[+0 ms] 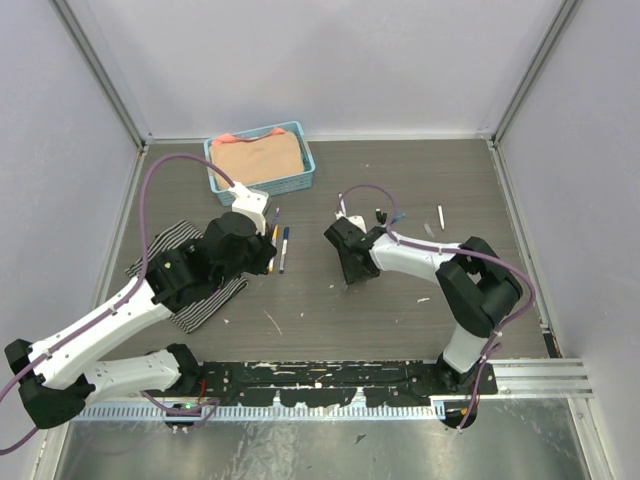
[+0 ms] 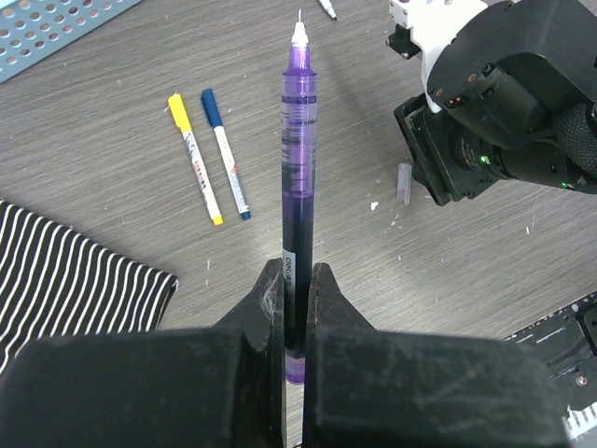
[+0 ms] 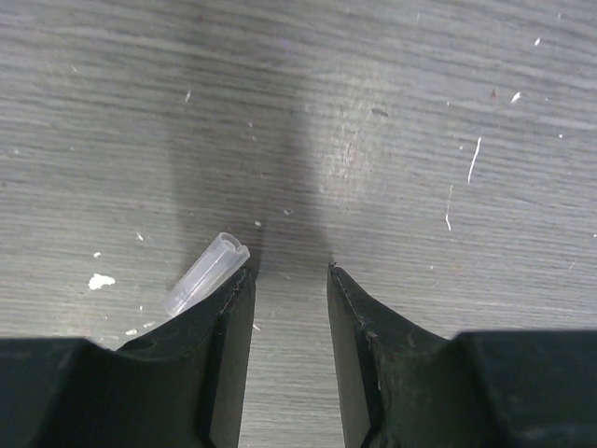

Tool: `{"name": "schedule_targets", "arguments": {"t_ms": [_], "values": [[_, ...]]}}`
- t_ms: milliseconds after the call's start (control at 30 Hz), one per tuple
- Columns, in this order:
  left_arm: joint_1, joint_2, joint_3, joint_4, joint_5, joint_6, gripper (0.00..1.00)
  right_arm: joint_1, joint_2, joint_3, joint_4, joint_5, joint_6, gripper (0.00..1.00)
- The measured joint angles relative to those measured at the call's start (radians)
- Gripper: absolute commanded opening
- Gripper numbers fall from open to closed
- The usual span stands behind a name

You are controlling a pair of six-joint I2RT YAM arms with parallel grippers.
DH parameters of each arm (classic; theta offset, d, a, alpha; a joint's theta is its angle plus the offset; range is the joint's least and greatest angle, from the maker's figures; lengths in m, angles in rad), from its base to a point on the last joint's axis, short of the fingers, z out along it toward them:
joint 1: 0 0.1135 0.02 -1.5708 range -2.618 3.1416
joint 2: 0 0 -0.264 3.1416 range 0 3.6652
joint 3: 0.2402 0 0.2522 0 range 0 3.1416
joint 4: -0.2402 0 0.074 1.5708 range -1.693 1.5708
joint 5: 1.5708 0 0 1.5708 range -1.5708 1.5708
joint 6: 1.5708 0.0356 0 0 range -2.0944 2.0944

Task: Insert the pens into the pen caps
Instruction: Move the pen cap to the center of the board.

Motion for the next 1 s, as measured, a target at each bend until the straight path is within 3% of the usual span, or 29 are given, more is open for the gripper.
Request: {"name": "schedule_targets", "arguments": {"t_ms": [333, 633, 1000], "values": [[0.000, 0.000, 0.000, 0.000, -0.001, 0.000, 0.00, -0.002, 0.003, 0.016, 0.021, 0.049, 0.042, 0.43], [0.000, 0.001, 0.000, 0.000, 0.000, 0.002, 0.00, 0.022, -0.204, -0.043, 0.040, 0.081, 0.239, 0.45], [0.000, 0.000, 0.000, 0.001, -0.001, 0.010, 0.00, 0.101, -0.079, -0.042, 0.058, 0.086, 0.503, 0.46]]}}
